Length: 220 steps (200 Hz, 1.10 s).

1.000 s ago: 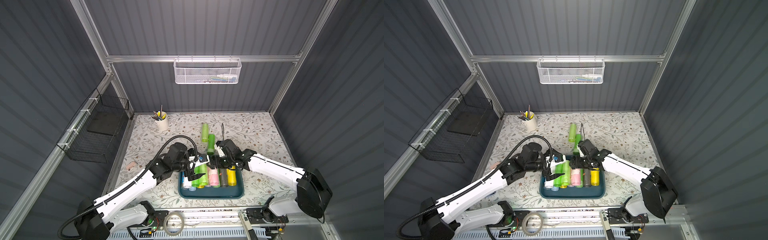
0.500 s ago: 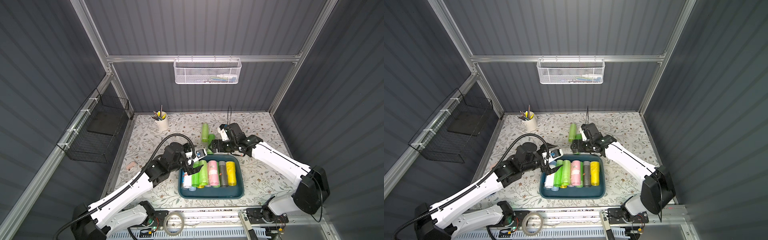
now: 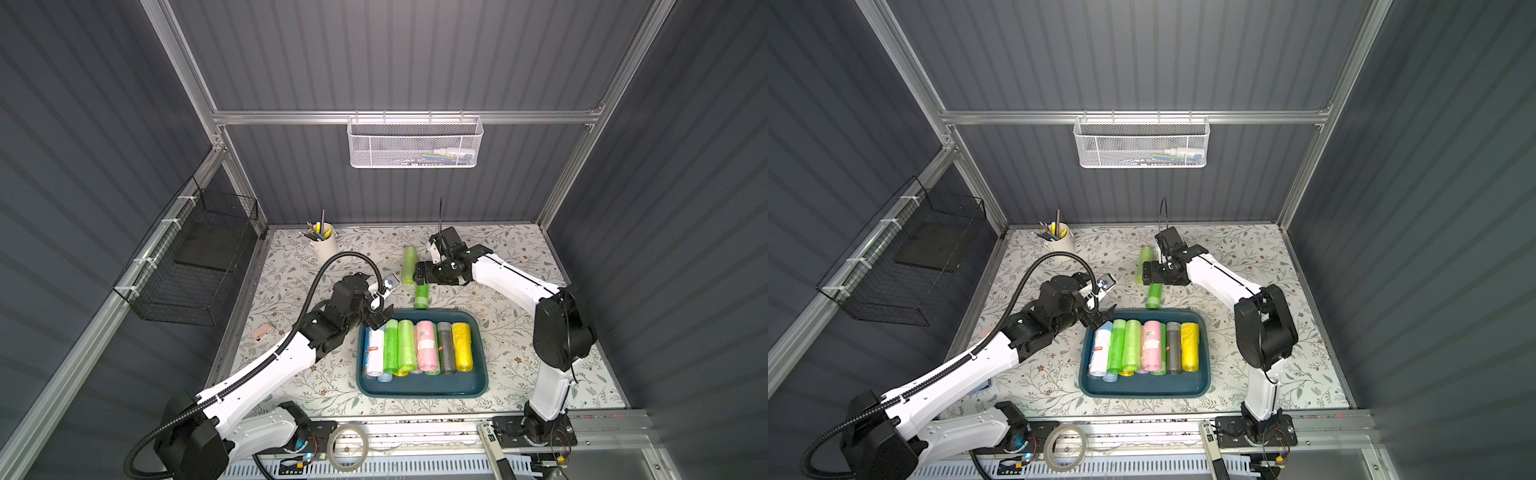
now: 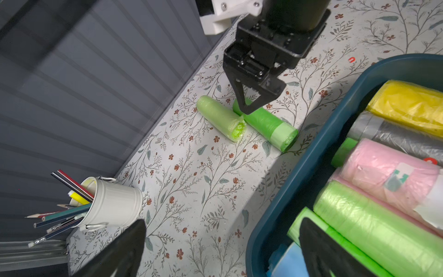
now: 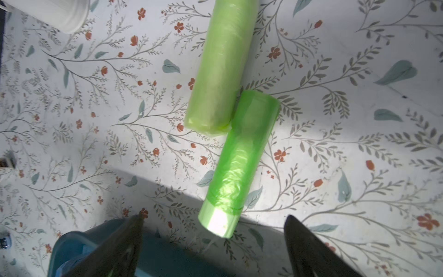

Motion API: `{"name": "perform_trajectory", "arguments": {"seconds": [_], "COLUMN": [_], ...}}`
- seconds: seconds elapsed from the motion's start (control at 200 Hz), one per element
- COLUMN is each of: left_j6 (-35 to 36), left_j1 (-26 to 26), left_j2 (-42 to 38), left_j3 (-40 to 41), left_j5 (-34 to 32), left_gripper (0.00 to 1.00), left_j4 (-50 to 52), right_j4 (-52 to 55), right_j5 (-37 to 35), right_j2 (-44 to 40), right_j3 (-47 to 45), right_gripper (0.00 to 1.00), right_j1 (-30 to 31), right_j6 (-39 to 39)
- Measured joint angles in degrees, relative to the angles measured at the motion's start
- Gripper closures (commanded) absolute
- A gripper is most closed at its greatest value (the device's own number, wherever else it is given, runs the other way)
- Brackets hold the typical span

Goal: Put the roll of trash bags into the storage box
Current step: Pick up the roll of trash bags from the center of the board.

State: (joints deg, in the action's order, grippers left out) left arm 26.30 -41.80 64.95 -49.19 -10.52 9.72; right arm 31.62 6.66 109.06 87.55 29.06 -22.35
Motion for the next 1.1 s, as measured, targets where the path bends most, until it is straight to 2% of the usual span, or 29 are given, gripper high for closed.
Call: {"name": "perform_trajectory", "arguments": {"seconds": [0.255, 0.946, 1.101], "left_j6": [0.0, 0.0, 0.1], "left_j1": [0.0, 0.0, 0.0], "left_j2": [-0.2, -0.2, -0.2], "left_j3": [0.0, 0.0, 0.0], "left_j5": [0.0, 0.0, 0.0], "left_gripper": [0.00, 0.00, 0.00], "left_j4": [0.0, -0.1, -0.1], "right_j4": [0.2, -1.6, 0.6], "right_j5": [-0.5, -0.7, -2.9], "right_j2": [4.2, 11.5, 13.8], "right_j3": [2.1, 1.0, 4.7], "right_gripper": [0.20, 0.26, 0.31], "right_j1": [-0.8, -0.6, -0.5], "right_j6": [1.1, 1.9, 1.7]}}
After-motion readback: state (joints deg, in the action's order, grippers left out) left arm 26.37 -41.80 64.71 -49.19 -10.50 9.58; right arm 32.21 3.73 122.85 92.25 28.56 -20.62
